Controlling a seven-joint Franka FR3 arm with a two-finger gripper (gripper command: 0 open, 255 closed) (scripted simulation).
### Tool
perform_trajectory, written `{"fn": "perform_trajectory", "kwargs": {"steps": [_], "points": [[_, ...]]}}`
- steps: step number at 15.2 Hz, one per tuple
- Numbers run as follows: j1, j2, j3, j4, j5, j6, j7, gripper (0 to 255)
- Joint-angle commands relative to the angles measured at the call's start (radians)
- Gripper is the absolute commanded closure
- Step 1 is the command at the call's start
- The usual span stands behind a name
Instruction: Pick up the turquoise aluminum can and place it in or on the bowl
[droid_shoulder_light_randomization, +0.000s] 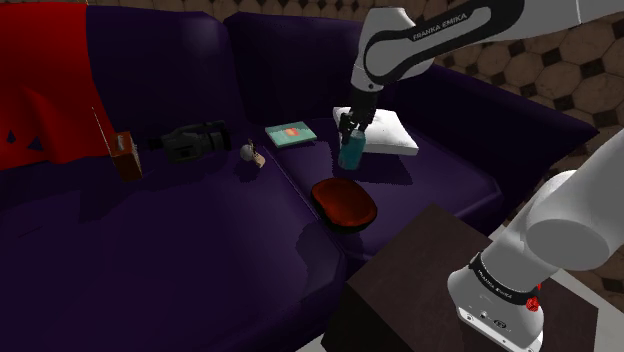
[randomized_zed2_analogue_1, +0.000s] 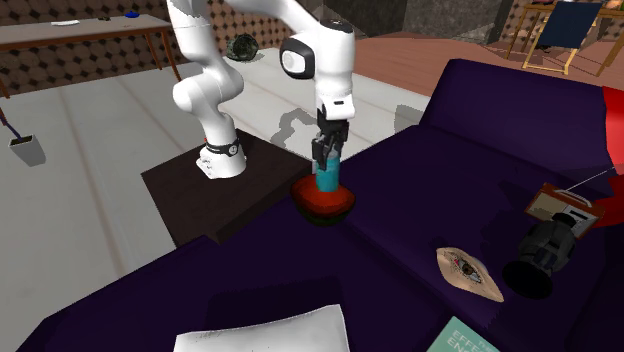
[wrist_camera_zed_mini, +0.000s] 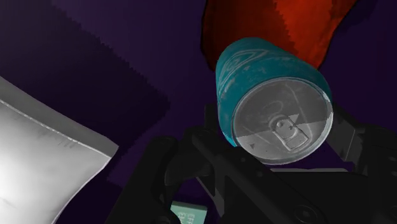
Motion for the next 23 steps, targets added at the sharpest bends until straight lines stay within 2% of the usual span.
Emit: {"fn": "perform_trajectory", "kwargs": {"steps": [1, 4, 23], "points": [[0.018, -0.063, 0.021, -0.063, 0.004, 0.000, 0.037, 255], [0.050, -0.170, 0.060, -0.158, 0.021, -0.010, 0.097, 255], [0.048, 0.008, 0.067, -0.269, 0.013, 0.277, 0.103, 255]]}}
